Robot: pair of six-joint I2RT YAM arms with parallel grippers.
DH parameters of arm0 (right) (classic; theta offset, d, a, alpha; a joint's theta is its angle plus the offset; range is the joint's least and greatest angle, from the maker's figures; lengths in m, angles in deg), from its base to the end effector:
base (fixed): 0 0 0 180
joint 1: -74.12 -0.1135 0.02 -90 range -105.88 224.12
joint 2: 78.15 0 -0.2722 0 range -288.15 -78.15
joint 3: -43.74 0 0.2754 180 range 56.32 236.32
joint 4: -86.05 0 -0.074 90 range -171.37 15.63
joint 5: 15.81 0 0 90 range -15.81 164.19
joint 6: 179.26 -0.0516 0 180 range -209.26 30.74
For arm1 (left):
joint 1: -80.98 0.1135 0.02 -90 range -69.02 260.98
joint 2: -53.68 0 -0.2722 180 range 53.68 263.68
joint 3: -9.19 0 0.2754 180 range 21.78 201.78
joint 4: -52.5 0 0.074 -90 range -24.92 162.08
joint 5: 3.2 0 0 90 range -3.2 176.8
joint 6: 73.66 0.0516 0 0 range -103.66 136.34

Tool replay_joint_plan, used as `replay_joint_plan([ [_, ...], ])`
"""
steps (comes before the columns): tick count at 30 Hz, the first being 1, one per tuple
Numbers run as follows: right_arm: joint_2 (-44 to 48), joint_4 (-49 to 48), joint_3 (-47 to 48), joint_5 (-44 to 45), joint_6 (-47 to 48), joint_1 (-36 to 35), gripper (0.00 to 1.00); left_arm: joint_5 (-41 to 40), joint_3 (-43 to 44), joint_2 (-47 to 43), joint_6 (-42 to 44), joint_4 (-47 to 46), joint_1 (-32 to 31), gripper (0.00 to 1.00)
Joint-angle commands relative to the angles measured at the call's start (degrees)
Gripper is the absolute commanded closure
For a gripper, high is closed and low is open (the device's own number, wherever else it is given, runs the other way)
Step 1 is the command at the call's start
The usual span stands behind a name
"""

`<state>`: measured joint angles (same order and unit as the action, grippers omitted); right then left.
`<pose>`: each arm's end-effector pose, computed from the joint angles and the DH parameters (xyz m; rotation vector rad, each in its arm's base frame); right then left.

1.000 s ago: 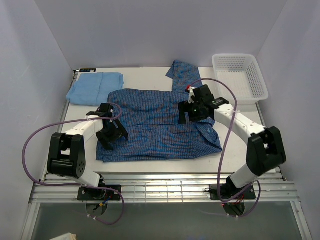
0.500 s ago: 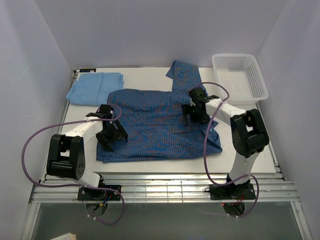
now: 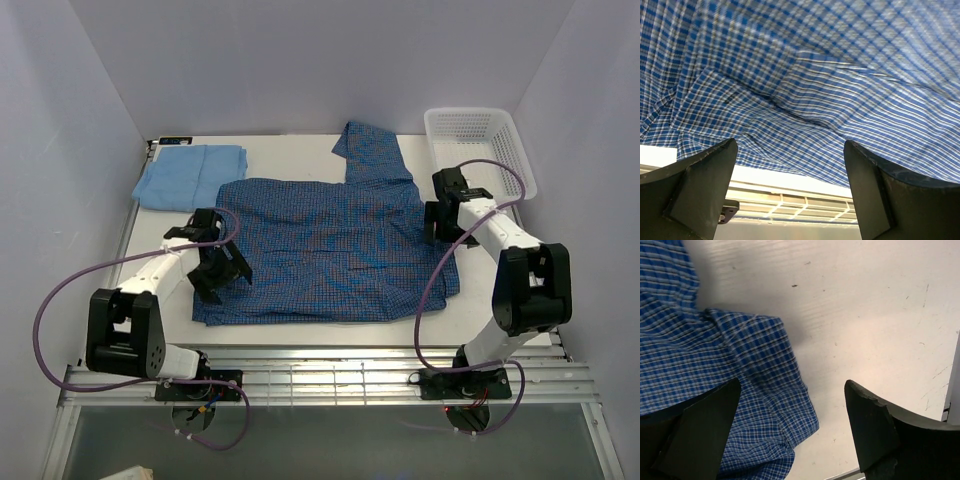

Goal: Fold and stack the long sleeve shirts
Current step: Fold the shirt

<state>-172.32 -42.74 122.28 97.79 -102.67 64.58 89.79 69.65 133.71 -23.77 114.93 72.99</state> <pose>0.3513 0.0381 0.1993 0.2017 2.6296 -0.4320 0.2470 -0.0374 0.1650 -0.8333 2.9145 -0.1586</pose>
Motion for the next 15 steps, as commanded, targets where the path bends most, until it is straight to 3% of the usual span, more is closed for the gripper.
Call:
replay_joint_plan([
  [1, 4.8, -0.3, 3.0, -2.8, 1.8, -2.2, 0.1, 1.6, 3.8, -2.4, 1.8, -0.2, 0.3, 0.02],
  [11, 6.4, -6.1, -5.0, -22.9, 0.1, -11.6, 0.1, 2.8, 8.5, 3.4, 1.6, -9.8, 0.3, 0.02],
  [15, 5.2, -7.0, -8.3, -22.8, -0.1, -12.3, 0.1, 5.6, 5.4, 6.5, 0.9, -12.0, 0.3, 0.02],
])
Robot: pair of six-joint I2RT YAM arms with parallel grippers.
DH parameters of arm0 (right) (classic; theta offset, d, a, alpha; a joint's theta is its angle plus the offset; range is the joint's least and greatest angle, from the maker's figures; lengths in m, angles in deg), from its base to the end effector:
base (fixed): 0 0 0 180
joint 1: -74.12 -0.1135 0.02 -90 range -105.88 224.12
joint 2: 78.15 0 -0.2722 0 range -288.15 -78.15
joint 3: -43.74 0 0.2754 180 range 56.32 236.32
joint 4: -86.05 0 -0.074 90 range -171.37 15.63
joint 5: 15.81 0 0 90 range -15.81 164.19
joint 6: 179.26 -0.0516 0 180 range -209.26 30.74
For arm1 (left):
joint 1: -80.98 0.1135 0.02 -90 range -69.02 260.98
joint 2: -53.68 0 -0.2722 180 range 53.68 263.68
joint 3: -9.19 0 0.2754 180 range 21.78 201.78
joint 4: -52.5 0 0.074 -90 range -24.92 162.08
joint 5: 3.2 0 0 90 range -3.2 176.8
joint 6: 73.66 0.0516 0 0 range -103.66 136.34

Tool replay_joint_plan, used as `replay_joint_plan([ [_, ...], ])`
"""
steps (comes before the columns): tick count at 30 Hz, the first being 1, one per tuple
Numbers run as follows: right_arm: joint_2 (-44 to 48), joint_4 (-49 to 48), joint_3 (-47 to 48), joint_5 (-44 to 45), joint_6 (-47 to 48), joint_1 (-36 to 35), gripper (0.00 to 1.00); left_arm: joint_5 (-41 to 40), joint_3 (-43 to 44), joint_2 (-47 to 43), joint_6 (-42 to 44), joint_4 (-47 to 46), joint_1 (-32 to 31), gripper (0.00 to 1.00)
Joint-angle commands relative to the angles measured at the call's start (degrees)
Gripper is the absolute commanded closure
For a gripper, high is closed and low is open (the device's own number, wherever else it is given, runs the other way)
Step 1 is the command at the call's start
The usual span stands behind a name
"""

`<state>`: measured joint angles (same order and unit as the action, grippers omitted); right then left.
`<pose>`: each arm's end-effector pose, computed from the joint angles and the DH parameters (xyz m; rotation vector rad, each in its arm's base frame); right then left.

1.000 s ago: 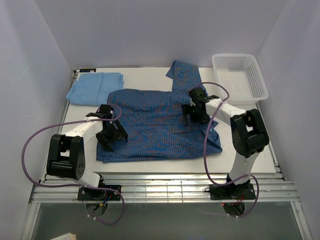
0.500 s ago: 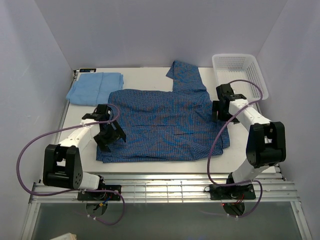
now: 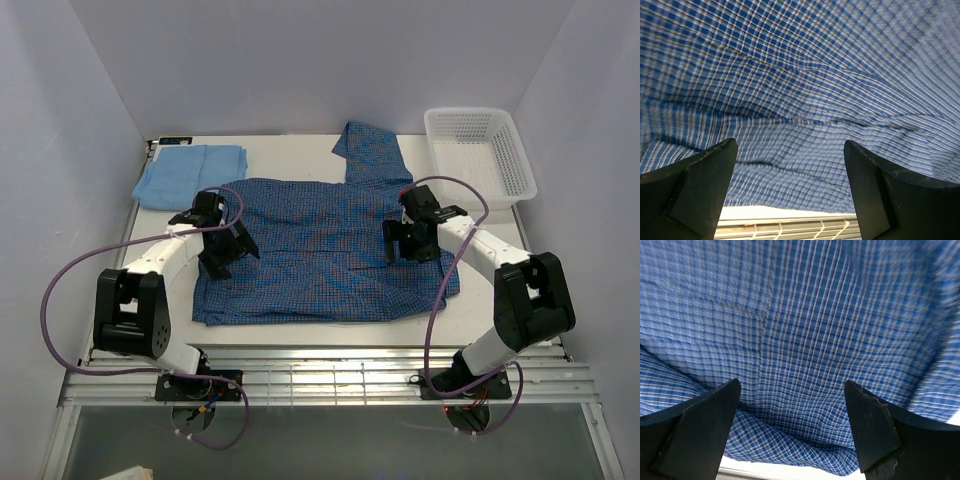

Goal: Fold and stack the long sleeve shirts
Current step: Fold the shirt

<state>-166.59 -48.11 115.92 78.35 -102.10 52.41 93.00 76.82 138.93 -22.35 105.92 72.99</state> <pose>0.3133 0.1207 0.1976 -0.1813 2.6476 0.1037 0.2970 -0.0473 0.1829 -0.7326 2.7666 -0.3316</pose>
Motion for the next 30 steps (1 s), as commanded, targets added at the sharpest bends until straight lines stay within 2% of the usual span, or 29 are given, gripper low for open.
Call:
replay_joint_plan([
  [1, -0.5, -1.4, -3.2, -3.0, -0.8, -0.2, 0.1, 2.6, -3.6, 1.3, -0.6, -2.8, 0.3, 0.02],
  [8, 1.2, 1.1, -12.0, -2.7, -2.2, -0.2, 0.1, 6.2, -13.7, -3.7, -2.6, -0.5, 0.3, 0.02],
  [14, 6.2, 5.9, -16.3, 0.2, -3.9, -0.1, 0.1, 7.7, -15.8, -9.9, -4.2, 4.2, 0.3, 0.02],
  [18, 7.8, 8.5, -12.1, 0.8, -1.6, -0.1, 0.1, 2.9, -9.4, -10.6, -2.3, 8.6, 0.3, 0.02],
  [19, 7.8, 8.5, -8.5, 0.8, -0.8, -0.1, 0.1, 2.0, -5.0, -10.0, -1.8, 9.0, 0.3, 0.02],
  [21, 7.3, 7.5, -3.8, -0.8, 1.6, -0.1, 0.1, -1.2, 0.1, -7.1, -0.1, 8.9, 0.3, 0.02],
  [22, 6.2, 7.2, 1.9, -1.5, 2.4, -0.1, 0.1, -2.6, 5.5, -6.0, 0.2, 9.1, 0.4, 0.02],
  [25, 3.6, 4.2, 12.4, -3.5, 5.0, -0.1, 0.1, -8.5, 12.6, -1.5, 1.7, 9.0, 0.5, 0.02],
  [28, 0.6, -1.7, 17.6, -3.2, 7.6, -0.1, 0.1, -13.8, 19.1, 3.1, 4.3, 5.7, 1.0, 0.02],
  [30, -2.3, -2.3, 24.8, -1.1, 8.7, -0.1, 0.1, -13.9, 26.1, 9.1, 5.3, 5.4, 1.5, 0.02],
])
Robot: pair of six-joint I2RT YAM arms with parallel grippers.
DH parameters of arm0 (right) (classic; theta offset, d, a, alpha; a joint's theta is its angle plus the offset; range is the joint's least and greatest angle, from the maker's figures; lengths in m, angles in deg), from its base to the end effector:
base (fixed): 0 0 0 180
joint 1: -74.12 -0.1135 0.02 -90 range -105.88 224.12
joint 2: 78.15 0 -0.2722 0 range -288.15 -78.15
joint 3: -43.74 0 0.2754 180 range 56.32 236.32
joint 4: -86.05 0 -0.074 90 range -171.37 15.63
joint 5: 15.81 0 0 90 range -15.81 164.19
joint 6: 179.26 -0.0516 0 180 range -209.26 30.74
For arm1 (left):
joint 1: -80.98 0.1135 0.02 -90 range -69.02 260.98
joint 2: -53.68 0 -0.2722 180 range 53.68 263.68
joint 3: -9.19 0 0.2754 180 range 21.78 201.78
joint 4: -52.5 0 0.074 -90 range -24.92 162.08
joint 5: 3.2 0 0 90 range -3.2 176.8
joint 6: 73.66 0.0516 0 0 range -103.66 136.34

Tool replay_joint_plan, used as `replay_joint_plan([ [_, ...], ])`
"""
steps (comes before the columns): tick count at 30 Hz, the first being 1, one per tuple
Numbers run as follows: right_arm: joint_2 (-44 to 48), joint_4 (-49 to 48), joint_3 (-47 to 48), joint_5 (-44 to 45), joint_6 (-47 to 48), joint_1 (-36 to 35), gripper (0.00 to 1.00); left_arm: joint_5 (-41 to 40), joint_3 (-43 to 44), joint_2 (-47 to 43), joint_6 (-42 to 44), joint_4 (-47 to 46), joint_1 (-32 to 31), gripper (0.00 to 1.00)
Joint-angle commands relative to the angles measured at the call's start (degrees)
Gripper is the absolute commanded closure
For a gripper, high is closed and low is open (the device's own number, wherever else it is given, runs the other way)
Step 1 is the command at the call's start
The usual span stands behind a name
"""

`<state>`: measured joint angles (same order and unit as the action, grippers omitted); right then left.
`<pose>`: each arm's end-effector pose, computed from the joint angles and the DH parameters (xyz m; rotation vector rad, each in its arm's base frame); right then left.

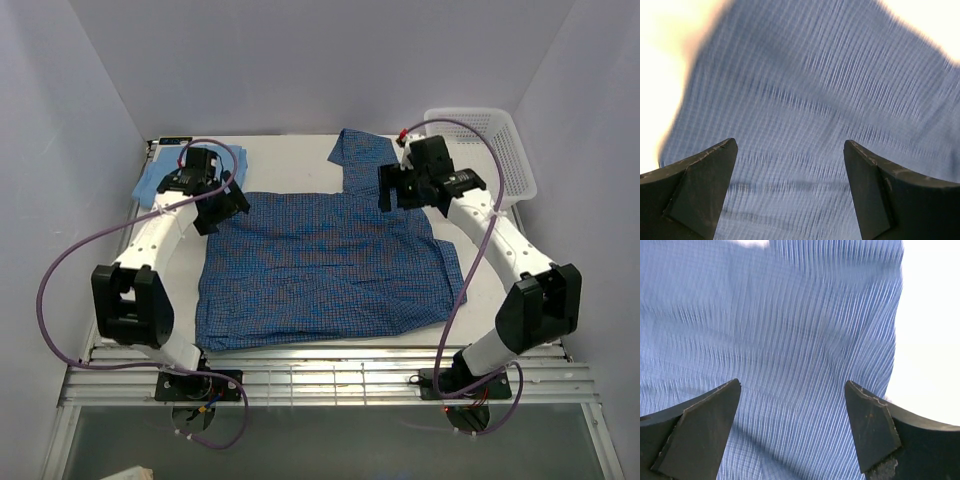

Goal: Fold and stack the long sleeve shirts
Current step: Fold the shirt

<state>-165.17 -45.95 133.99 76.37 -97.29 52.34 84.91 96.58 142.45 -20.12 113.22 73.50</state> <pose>0.3443 0.1354 0.3124 -0.2641 2.3464 0.2096 0.3455 -0.0436 0.2680 -0.6787 2.5827 -0.2073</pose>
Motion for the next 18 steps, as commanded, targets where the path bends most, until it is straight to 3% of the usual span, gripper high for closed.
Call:
replay_joint_plan([
  [1, -7.2, -4.5, 9.7, 1.7, 5.0, -0.1, 0.1, -6.8, 8.8, 7.7, 4.3, -2.0, 1.1, 0.02],
  [6, -21.5, -4.4, 30.2, 6.3, 7.2, 1.0, 0.1, -8.7, 24.5, 19.3, 8.1, -2.3, 2.0, 0.02],
  [12, -34.8, -5.0, 46.1, 2.3, 10.6, 4.1, 0.1, -9.6, 29.9, 28.2, 14.3, -4.4, 3.3, 0.02],
  [18, -41.3, -11.5, 46.5, 1.1, 16.1, 4.6, 0.1, -4.4, 32.9, 32.6, 18.4, -6.1, 4.0, 0.04],
])
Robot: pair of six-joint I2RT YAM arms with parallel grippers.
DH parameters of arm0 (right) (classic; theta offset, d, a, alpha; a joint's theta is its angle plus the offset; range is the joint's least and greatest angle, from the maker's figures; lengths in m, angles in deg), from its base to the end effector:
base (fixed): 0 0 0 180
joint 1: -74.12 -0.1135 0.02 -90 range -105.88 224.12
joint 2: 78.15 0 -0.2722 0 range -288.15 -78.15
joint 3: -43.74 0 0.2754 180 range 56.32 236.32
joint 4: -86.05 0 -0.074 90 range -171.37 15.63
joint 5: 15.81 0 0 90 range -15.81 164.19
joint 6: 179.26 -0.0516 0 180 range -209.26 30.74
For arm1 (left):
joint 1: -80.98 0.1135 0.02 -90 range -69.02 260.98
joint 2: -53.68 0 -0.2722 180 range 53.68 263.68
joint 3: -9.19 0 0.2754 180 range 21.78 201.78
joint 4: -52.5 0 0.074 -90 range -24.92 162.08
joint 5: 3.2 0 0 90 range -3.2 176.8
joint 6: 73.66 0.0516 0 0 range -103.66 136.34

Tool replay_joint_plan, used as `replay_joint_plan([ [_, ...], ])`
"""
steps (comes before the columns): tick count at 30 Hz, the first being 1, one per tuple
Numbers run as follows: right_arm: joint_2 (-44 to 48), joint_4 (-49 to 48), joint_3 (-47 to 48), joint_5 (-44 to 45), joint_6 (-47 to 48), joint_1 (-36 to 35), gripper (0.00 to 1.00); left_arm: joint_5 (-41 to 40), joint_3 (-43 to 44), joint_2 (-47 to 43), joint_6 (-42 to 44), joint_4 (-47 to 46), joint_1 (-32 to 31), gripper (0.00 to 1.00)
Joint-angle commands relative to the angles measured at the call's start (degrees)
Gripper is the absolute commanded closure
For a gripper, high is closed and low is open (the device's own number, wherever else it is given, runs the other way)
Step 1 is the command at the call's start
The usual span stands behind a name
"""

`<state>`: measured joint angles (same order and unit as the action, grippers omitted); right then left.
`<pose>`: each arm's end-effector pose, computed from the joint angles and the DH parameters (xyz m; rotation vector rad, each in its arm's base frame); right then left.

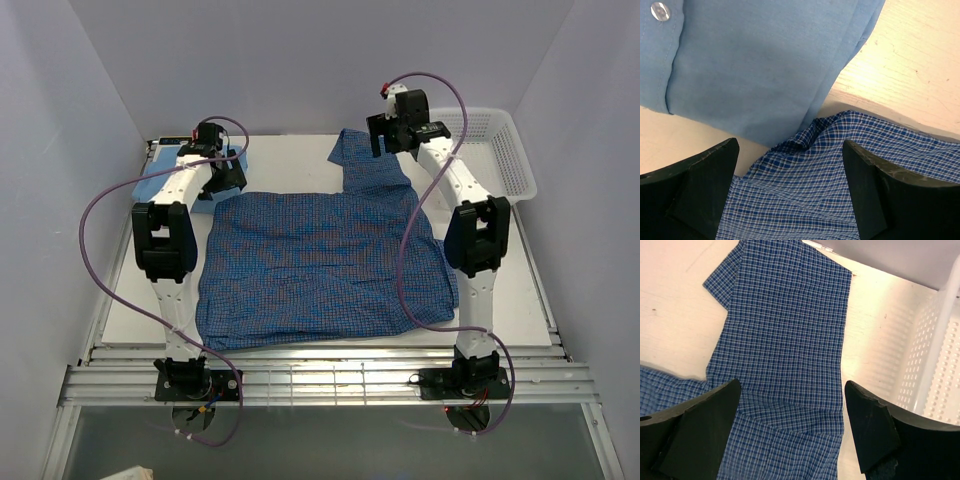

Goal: Fold and stack the long sleeve shirts
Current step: Fold the shirt

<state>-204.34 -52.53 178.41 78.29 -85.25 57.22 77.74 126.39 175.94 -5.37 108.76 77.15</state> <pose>0.5354 0.1588 0.3056 -0.3481 2.1161 0.0546 0.4990 -0.0253 0.2098 -0.4594 2.5791 0.0544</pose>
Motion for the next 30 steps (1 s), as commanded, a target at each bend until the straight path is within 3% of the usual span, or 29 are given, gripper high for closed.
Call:
replay_joint_plan([
  [1, -3.2, -6.0, 3.3, -0.6, 4.2, -0.1, 0.1, 3.0, 2.7, -0.9, 3.6, -1.8, 0.3, 0.05],
  [7, -9.0, -10.0, 5.4, -2.0, 4.0, 0.0, 0.1, 3.2, 1.1, 0.2, 5.4, -2.0, 0.5, 0.09],
  [10, -10.3, -10.8, 4.8, -1.9, 4.0, 0.1, 0.1, 5.2, 0.9, 0.4, 5.8, -2.0, 0.4, 0.18],
  [14, -11.7, -12.0, 5.5, -0.7, 4.2, 0.4, 0.1, 6.4, 0.7, 0.4, 6.0, -2.0, 0.4, 0.37],
  [18, -11.7, -12.5, 4.9, -0.6, 3.7, 1.0, 0.1, 7.5, -0.6, -0.1, 7.2, -2.0, 0.4, 0.46],
  [27, -10.9, -12.5, 3.0, -2.2, 2.0, 2.8, 0.1, 7.8, -2.4, -0.4, 10.0, -1.0, 0.5, 0.41],
  [29, -10.9, -12.5, 3.1, -2.3, 2.5, 3.0, 0.1, 8.0, -2.7, -0.5, 10.0, -1.0, 0.5, 0.48],
  [30, -11.2, -12.5, 3.1, -2.4, 2.7, 2.9, 0.1, 8.3, -2.7, -0.8, 9.9, -1.0, 0.4, 0.61],
])
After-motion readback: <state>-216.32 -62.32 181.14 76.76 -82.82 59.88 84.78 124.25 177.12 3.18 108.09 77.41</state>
